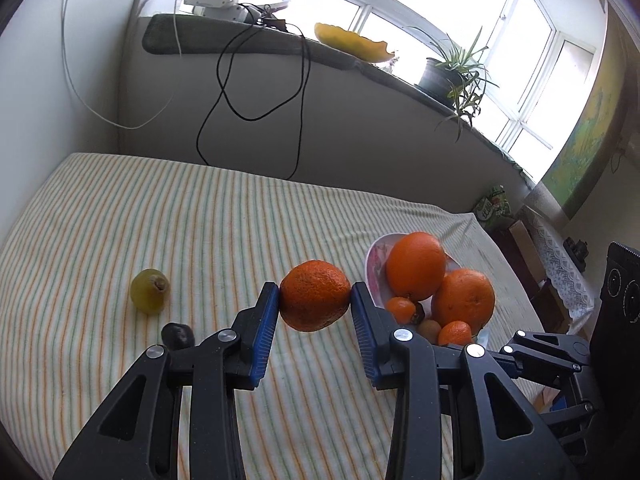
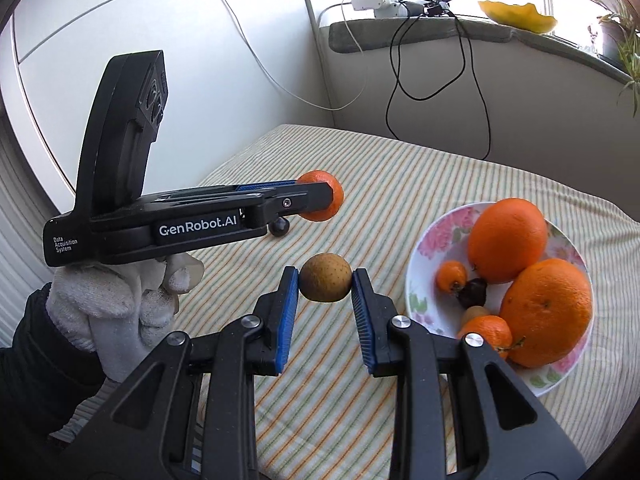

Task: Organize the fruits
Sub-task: 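Lift the kiwi with the right gripper while the left carries the orange over the plate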

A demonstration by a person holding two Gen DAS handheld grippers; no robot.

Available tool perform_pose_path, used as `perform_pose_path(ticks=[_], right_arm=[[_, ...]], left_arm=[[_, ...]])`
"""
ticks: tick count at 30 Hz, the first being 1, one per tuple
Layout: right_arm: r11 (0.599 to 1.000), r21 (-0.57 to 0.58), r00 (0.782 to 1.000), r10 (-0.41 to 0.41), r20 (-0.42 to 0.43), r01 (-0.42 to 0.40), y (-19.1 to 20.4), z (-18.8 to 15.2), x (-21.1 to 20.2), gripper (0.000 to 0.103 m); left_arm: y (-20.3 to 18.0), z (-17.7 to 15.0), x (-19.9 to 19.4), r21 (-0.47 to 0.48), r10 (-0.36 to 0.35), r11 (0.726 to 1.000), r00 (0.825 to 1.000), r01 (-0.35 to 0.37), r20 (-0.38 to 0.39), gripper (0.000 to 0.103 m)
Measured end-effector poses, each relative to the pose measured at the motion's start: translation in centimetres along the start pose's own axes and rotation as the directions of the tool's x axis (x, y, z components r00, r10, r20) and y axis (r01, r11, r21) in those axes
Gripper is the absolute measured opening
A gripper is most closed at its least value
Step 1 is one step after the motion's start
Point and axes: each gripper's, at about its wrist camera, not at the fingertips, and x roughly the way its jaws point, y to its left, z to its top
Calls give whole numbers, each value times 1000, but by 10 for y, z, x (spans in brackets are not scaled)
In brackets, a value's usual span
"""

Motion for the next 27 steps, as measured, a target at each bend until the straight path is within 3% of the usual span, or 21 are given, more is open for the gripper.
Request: perform_pose_path(ticks=[14,27], right_arm=[[995,38,995,-95,22,95,-32,-15,-30,28],[991,53,992,-127,18,126,-49,-13,-32,28]], left_arm=[[-42,5,32,55,-54,997,998,56,-40,35],[-60,9,54,75,-68,995,995,73,-72,35]])
